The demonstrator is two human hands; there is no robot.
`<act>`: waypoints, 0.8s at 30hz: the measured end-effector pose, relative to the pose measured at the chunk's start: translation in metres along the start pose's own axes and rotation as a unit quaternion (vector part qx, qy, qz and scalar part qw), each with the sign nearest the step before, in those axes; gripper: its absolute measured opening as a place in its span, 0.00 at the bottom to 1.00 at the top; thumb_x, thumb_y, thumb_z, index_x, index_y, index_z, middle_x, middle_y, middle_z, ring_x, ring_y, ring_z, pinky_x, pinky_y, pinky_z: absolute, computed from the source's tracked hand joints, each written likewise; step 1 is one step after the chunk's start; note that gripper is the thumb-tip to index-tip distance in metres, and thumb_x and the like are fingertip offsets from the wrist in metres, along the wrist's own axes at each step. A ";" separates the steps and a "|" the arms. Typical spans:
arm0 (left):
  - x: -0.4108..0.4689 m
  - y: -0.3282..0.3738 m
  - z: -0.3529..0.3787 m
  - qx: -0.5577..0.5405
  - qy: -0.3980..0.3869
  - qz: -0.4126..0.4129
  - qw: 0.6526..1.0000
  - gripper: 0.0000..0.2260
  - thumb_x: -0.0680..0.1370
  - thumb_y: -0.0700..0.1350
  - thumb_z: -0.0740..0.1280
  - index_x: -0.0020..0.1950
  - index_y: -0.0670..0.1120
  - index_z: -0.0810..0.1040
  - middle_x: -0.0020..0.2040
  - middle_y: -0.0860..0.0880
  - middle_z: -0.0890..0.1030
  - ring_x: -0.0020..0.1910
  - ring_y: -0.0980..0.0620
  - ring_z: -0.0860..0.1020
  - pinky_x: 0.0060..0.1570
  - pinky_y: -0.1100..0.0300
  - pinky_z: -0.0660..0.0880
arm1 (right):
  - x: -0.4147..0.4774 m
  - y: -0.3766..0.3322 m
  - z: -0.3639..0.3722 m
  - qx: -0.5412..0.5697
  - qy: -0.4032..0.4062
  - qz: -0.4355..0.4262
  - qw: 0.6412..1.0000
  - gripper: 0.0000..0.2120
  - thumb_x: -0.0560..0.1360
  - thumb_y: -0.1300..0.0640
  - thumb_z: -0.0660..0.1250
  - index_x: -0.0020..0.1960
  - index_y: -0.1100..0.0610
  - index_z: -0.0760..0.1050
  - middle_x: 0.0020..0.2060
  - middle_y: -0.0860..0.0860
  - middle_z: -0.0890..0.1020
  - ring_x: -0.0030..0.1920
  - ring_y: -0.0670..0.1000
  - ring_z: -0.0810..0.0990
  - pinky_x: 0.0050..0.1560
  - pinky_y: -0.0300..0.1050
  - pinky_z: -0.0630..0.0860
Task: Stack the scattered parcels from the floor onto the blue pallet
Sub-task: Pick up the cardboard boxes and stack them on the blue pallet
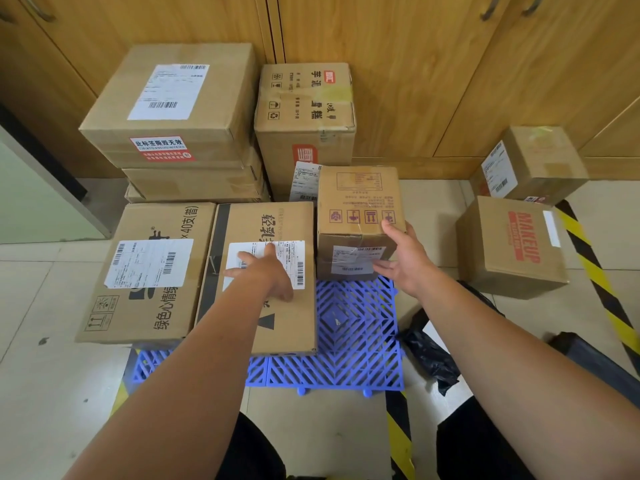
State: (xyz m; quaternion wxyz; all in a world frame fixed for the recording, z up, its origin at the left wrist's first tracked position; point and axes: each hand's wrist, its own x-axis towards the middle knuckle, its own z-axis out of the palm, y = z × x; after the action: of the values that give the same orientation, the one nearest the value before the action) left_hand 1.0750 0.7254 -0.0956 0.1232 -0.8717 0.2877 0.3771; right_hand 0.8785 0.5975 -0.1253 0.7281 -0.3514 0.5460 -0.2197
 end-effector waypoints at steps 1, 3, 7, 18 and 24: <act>0.001 -0.001 -0.001 -0.008 -0.001 0.000 1.000 0.51 0.71 0.50 0.75 0.80 0.58 0.40 0.78 0.39 0.46 0.74 0.30 0.58 0.70 0.39 0.66 | 0.000 0.000 -0.001 -0.009 -0.002 0.000 1.000 0.23 0.77 0.41 0.67 0.70 0.39 0.64 0.67 0.47 0.72 0.62 0.67 0.75 0.66 0.61 0.74; 0.001 -0.003 -0.002 -0.024 0.003 0.002 1.000 0.49 0.71 0.50 0.75 0.80 0.58 0.43 0.77 0.39 0.50 0.74 0.31 0.58 0.70 0.40 0.65 | 0.000 0.000 -0.001 -0.026 -0.002 0.005 1.000 0.27 0.77 0.39 0.67 0.73 0.39 0.62 0.66 0.47 0.71 0.61 0.66 0.76 0.65 0.62 0.74; -0.004 -0.003 -0.009 -0.070 0.056 0.025 0.996 0.41 0.74 0.49 0.71 0.80 0.55 0.51 0.77 0.42 0.53 0.75 0.34 0.54 0.69 0.42 0.63 | -0.002 -0.001 -0.004 -0.054 -0.012 0.017 0.998 0.33 0.76 0.36 0.65 0.77 0.37 0.55 0.64 0.46 0.71 0.62 0.61 0.77 0.64 0.64 0.73; -0.037 0.035 -0.023 -0.249 0.217 0.136 0.934 0.14 0.74 0.46 0.64 0.31 0.44 0.66 0.28 0.48 0.67 0.30 0.46 0.68 0.33 0.60 0.63 | -0.027 -0.029 -0.064 -0.110 0.084 0.013 0.990 0.27 0.78 0.33 0.57 0.65 0.52 0.74 0.60 0.56 0.79 0.56 0.57 0.81 0.63 0.61 0.75; -0.068 0.087 -0.007 -0.228 0.172 0.236 0.929 0.15 0.76 0.48 0.65 0.31 0.45 0.70 0.31 0.49 0.74 0.34 0.48 0.73 0.32 0.60 0.67 | -0.047 -0.034 -0.155 -0.102 0.223 -0.005 0.969 0.11 0.79 0.53 0.67 0.55 0.60 0.77 0.48 0.57 0.82 0.49 0.56 0.82 0.54 0.51 0.79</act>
State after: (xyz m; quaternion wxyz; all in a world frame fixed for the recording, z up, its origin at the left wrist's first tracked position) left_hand 0.9903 0.6801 -0.0411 -0.2231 -0.8346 0.4082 0.2951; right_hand 0.7194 0.5663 -0.0942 0.5471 -0.3685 0.7124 -0.2396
